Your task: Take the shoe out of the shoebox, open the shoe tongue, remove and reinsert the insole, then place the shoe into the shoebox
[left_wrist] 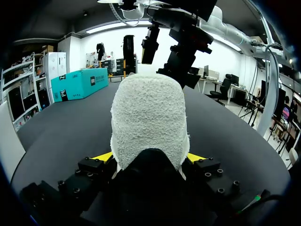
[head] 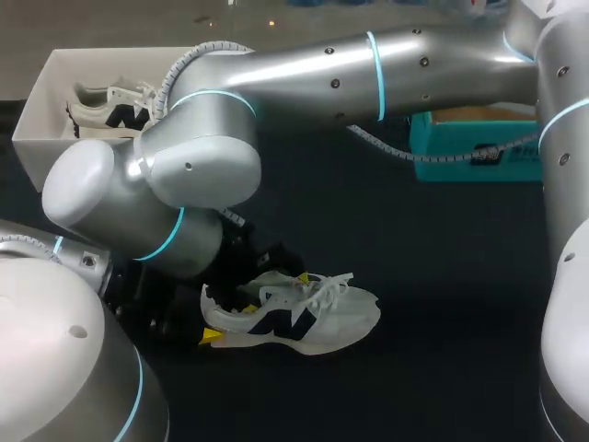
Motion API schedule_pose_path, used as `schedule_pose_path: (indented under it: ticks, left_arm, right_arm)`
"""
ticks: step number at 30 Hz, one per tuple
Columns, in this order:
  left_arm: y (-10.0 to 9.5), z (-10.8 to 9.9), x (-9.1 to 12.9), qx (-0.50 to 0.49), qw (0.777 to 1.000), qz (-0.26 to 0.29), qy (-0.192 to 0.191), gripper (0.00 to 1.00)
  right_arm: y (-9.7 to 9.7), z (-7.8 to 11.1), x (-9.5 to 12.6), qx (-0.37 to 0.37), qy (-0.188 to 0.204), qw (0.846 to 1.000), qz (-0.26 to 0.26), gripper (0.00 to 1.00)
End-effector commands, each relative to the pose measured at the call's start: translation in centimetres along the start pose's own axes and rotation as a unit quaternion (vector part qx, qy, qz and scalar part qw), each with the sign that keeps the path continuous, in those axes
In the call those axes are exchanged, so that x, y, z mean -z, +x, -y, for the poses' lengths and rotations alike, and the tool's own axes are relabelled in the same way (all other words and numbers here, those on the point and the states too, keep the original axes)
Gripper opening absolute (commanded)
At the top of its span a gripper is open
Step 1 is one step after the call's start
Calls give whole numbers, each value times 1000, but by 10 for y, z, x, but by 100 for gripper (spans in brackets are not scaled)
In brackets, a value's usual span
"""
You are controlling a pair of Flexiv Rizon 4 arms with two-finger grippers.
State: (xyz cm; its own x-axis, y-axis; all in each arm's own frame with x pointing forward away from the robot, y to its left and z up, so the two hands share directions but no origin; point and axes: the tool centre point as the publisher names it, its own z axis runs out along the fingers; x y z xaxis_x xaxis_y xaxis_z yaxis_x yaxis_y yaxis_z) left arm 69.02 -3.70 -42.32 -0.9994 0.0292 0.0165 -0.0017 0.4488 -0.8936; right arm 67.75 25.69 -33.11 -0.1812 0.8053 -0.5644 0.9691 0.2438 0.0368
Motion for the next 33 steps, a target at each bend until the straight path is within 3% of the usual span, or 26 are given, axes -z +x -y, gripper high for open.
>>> schedule_pose_path:
  ticks: [1,13,19,33]
  left_arm:
    - [0,0,0,0,1000,0,-2,0]
    - [0,0,0,0,1000,0,-2,0]
    - [0,0,0,0,1000,0,-2,0]
    - [0,0,0,0,1000,0,-2,0]
  right_arm:
    - [1,3,5,-409,-4,913,-7,100]
    - [14,-1,0,-452,3,892,-30,100]
    - [22,-7,-6,-453,5,891,-31,100]
    - [5,-9,-31,-459,9,889,3,100]
